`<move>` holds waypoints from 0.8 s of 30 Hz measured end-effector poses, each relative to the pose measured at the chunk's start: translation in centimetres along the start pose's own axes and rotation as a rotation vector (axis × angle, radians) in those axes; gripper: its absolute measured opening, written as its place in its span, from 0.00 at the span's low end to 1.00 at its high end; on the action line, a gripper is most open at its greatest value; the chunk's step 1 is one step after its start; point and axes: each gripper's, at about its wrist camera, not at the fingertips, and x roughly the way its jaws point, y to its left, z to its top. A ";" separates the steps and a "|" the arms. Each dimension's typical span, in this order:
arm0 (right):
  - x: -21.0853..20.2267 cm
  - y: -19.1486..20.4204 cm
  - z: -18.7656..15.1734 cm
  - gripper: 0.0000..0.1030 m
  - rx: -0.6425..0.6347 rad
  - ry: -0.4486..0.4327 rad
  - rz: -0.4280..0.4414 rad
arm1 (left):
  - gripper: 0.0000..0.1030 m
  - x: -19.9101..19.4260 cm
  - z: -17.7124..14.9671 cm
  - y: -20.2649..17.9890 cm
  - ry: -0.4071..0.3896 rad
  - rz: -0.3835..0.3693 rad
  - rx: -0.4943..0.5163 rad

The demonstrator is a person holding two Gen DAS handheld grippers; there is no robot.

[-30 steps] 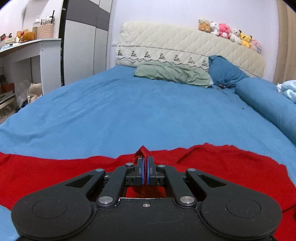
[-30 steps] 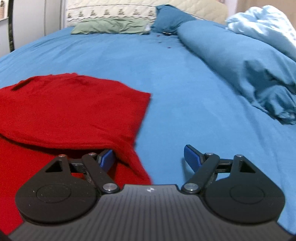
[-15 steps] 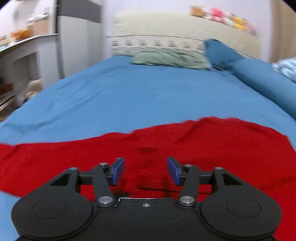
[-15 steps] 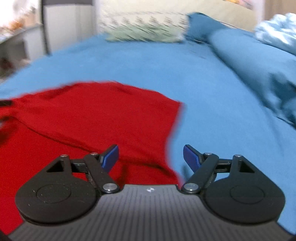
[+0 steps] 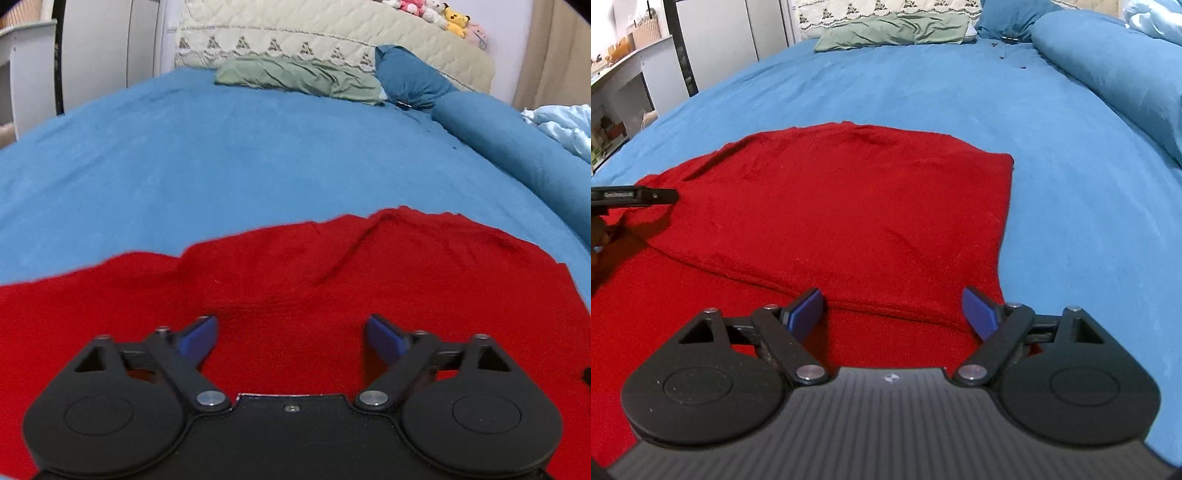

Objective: Fold small clothes

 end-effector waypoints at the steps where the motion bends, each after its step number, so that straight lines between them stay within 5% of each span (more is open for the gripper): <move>1: -0.3 -0.1 0.3 0.96 0.015 -0.014 0.005 | 0.91 -0.2 0.0 -0.2 0.013 0.019 0.000; 6: -1.3 -0.5 2.1 1.00 0.044 -0.137 0.033 | 0.91 -4.4 -1.6 -1.9 -0.046 -0.032 0.041; 17: 8.2 -4.9 7.8 0.99 0.179 -0.047 -0.074 | 0.93 -4.4 -4.5 -3.0 -0.021 -0.029 0.087; 24: 3.0 -1.8 8.0 1.00 0.115 -0.061 -0.102 | 0.92 -7.1 -2.4 -3.7 -0.017 0.034 0.074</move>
